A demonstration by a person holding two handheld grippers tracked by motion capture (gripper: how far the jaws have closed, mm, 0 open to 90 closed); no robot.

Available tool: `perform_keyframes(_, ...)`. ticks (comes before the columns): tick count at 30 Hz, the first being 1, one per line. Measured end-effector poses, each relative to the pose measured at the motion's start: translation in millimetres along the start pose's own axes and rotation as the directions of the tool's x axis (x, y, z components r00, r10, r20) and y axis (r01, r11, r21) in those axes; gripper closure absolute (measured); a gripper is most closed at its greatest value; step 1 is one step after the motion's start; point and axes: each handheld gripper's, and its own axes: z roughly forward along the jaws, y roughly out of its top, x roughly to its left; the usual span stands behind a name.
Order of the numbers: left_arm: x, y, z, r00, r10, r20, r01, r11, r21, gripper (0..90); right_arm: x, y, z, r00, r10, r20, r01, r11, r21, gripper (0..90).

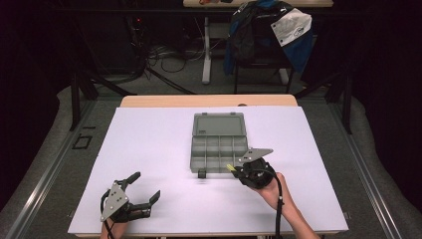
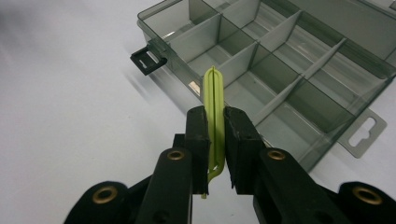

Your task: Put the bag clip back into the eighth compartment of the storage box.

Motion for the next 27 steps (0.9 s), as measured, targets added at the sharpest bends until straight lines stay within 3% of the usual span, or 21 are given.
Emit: perform_keyframes(27, -0.3, 0.4, 0.4, 1.0, 0.001, 0.003, -0.001, 1.0, -0.001, 10.2, -21.8, 0.5, -15.0, 0.9982, 0.03, 0.052, -0.029, 0.999, -0.017, 80.6)
